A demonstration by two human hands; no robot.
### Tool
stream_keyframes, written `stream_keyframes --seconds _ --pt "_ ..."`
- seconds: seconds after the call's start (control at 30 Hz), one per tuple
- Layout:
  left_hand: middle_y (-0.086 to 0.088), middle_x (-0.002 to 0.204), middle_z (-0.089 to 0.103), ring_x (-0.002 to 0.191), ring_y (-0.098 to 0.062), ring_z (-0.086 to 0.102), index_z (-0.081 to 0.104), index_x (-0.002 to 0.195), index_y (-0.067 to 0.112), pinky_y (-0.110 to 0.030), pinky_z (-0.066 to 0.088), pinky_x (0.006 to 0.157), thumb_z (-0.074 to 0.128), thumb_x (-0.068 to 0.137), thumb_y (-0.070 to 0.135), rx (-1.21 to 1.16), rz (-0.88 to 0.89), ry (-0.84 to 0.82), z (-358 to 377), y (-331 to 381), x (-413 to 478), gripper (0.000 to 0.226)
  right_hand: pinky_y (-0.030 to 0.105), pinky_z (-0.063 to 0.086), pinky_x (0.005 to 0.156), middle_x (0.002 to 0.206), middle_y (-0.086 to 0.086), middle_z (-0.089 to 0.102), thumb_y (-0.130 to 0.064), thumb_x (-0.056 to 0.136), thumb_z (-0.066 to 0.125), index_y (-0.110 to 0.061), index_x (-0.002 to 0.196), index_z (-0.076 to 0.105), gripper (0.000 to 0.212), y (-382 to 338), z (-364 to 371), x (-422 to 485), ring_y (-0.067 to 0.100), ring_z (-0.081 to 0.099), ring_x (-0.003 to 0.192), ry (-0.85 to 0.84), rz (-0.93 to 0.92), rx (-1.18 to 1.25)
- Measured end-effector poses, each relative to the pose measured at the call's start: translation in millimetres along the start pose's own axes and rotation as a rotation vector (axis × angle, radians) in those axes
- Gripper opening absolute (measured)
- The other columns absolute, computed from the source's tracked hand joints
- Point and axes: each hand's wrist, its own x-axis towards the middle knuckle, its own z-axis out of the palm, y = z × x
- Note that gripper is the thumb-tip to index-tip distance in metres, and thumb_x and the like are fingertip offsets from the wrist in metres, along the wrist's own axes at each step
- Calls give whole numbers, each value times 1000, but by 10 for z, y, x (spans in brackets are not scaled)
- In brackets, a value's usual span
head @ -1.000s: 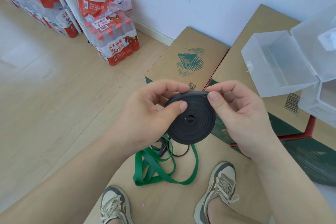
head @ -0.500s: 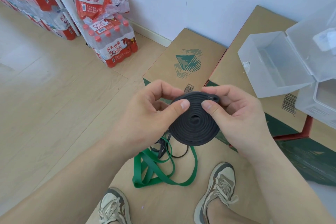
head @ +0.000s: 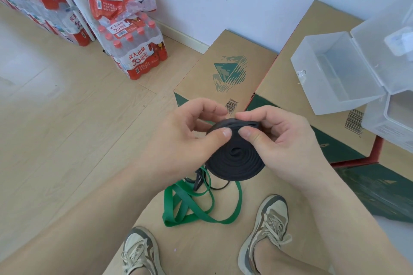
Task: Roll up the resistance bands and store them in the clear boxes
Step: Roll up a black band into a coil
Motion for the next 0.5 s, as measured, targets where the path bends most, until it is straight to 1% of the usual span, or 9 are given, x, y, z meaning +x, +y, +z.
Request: stream_keyframes --seconds 0.07,0.13,0.2,0.3,0.4,0.43,0.5 --pt "7 100 78 93 -14 73 74 107 29 -34 63 79 76 90 7 47 51 -15 11 -1 -13 28 38 62 86 98 -5 80 -12 89 73 -30 100 78 22 -6 53 -10 18 75 96 -18 -7 -9" --pt "8 94 79 89 -12 74 77 101 33 -38 64 82 76 90 7 32 40 -9 -6 10 -16 27 39 62 88 97 -7 80 -4 92 73 -32 100 76 29 -14 88 -24 17 75 95 -24 -15 7" --pt "9 90 79 84 -9 74 78 97 34 -36 64 82 76 90 7 16 44 3 -17 23 -18 28 41 62 90 98 -7 80 3 93 71 -32 102 75 36 -16 102 -43 17 75 96 -12 -34 18" --pt "8 88 79 80 -7 74 80 94 35 -32 64 80 76 90 7 16 69 30 0 30 -22 29 44 61 91 98 -5 80 5 92 71 -30 105 73 37 -21 125 -62 18 75 95 6 -47 26" --pt "9 85 79 76 -7 73 81 91 33 -29 62 77 78 89 9 11 56 48 0 10 -10 25 52 60 90 95 3 81 4 92 73 -31 109 66 40 -18 129 -65 30 74 93 9 -20 92" --pt "8 84 79 75 -8 73 81 90 33 -28 62 76 78 89 8 9 54 46 -4 1 -5 25 54 60 90 94 5 81 4 92 73 -32 109 64 41 -23 121 -57 33 74 93 11 -6 121" --pt "5 86 79 79 -12 74 80 92 33 -31 63 77 76 90 8 20 51 32 -12 -15 2 25 52 61 88 94 5 81 4 92 73 -30 106 66 37 -17 99 -38 35 73 93 9 -1 121"
